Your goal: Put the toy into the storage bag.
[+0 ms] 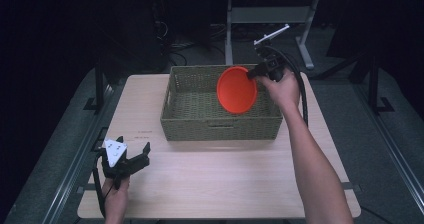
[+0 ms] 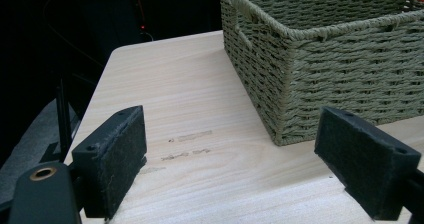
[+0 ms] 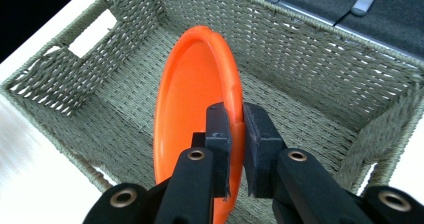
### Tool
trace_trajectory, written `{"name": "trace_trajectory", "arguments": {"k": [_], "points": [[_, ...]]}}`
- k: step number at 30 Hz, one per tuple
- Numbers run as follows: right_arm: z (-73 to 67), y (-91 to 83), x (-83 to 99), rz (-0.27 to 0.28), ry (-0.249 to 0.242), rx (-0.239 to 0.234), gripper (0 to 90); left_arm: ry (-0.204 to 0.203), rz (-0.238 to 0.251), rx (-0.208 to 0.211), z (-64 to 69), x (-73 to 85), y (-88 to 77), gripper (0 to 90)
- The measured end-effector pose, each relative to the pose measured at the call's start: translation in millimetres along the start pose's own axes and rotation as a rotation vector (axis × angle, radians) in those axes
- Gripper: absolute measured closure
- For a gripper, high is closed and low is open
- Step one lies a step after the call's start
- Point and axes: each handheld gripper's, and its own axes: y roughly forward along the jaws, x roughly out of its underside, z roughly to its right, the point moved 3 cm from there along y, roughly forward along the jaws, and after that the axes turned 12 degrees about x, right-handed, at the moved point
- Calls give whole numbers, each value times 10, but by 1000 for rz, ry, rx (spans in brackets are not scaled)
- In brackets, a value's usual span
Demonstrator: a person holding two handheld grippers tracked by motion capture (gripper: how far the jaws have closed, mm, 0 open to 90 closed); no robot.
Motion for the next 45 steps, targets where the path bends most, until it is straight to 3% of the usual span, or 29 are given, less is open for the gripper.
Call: {"name": "trace_trajectory", "arguments": {"k": [30, 37, 45], "points": [[-6, 478, 212, -62, 54, -7, 819, 2, -4, -3, 2, 1, -11, 128], [-31, 618, 286, -101, 59, -5, 818, -1, 0, -6, -6, -1, -15, 127], [-46, 660, 286, -109, 60, 4, 816, -3, 7, -4, 3, -4, -12, 127]]}}
